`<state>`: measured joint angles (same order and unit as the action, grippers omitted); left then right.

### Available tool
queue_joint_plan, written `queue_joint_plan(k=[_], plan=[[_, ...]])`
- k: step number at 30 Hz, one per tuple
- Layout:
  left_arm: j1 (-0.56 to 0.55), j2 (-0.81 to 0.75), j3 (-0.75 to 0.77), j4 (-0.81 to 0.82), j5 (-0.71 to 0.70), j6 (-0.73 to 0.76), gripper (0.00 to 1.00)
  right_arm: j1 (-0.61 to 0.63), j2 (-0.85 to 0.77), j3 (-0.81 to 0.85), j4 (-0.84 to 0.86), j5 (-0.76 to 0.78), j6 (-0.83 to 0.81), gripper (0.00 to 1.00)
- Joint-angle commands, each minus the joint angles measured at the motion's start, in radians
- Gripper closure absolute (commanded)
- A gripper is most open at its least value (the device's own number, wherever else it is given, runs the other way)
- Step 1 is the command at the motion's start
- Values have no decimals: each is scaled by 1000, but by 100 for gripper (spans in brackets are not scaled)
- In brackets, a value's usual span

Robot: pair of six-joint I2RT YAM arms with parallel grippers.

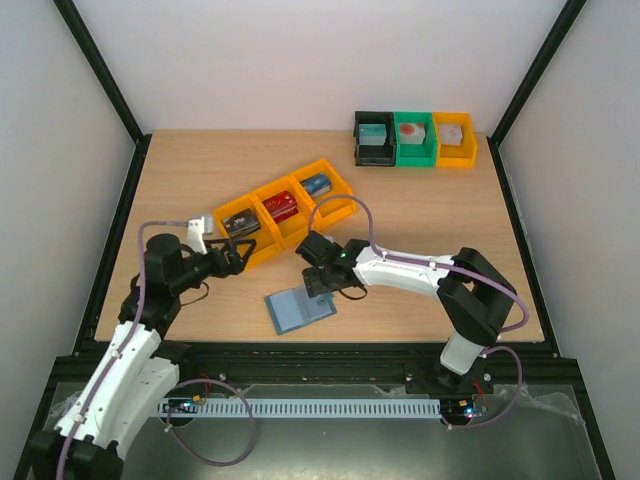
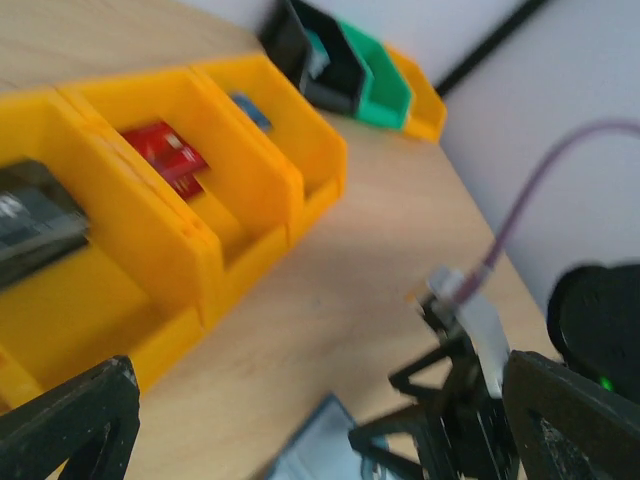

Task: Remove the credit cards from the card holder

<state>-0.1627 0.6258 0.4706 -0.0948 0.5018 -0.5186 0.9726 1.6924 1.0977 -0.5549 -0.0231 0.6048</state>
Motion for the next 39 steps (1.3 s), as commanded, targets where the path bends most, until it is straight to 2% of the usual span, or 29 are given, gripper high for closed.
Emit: queue_joint_plan(k=[1,4,10,16,20,25,28,30,34,37,39], plan=[[-127,51,-1,-60,6,73,1,-2,-57,-59,43,-13,74,25],[-229,114,-15,-47,-47,56,1,-2,-89,-86,36,-22,103,25],[-447,227,-2,-19,-147,120,0,-3,-159,-158,50,-37,178,25],[-480,344,16,-44,-209,140,0,-2,-236,-216,61,-40,253,25],[-481,393,30,-46,-185,154,1,-2,-294,-287,117,-68,297,25],[-488,416,103,-133,-118,321,0,-1,-323,-336,151,-107,316,25],[-496,391,144,-157,-92,357,0,-1,-341,-349,160,-117,309,25],[-524,383,165,-160,-139,303,1,-1,-342,-350,170,-137,294,26],[-528,383,162,-161,-239,22,0,-1,-333,-356,189,-162,273,26],[-528,384,135,-169,-281,-45,1,-2,-330,-370,224,-190,277,27],[-528,386,103,-171,-259,-55,1,0,-327,-382,253,-205,281,29]])
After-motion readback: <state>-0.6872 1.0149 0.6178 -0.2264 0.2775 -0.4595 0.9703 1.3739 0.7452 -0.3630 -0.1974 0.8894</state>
